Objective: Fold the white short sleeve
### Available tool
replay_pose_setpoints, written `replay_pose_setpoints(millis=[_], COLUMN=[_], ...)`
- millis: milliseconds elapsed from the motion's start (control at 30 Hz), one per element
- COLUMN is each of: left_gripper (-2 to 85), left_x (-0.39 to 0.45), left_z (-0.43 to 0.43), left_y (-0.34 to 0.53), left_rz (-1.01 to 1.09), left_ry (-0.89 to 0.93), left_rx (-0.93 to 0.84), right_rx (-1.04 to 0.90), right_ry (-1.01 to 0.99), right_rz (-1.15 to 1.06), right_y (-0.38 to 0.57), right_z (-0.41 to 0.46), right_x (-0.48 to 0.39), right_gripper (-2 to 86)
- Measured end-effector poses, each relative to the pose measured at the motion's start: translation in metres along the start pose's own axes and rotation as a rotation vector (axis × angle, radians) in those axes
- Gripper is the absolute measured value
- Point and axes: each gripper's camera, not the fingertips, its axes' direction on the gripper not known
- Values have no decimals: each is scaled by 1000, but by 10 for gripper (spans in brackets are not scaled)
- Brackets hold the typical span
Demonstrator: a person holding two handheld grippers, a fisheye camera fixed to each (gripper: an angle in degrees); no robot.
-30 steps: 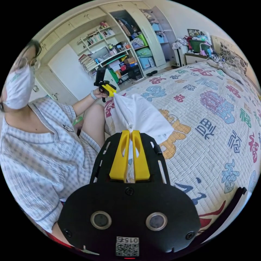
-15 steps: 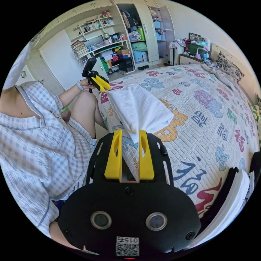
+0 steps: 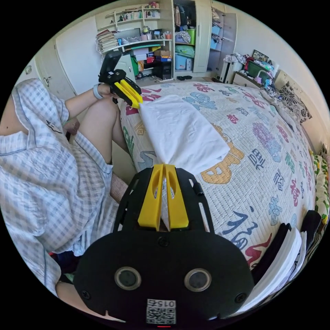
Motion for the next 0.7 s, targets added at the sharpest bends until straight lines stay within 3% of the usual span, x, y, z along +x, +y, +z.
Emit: replay_pose_setpoints(millis=[200, 400, 533, 700], left_gripper=[45, 58, 29, 6], left_x=[-3, -5, -15, -40], left_z=[-13, -41, 8, 11], left_y=[7, -8, -22, -6], left_rz=[-92, -178, -180, -252], left_ry=[-5, -11, 43, 119], left_rx=[2, 158, -10, 3], right_rx=[33, 155, 8, 4], right_ry=[-38, -27, -56, -118], right_rz=[75, 168, 170, 261], right_y=[7, 2, -10, 12], right_z=[-4, -29, 12, 24], right_x=[2, 13, 19, 39], right_gripper=[13, 50, 4, -7])
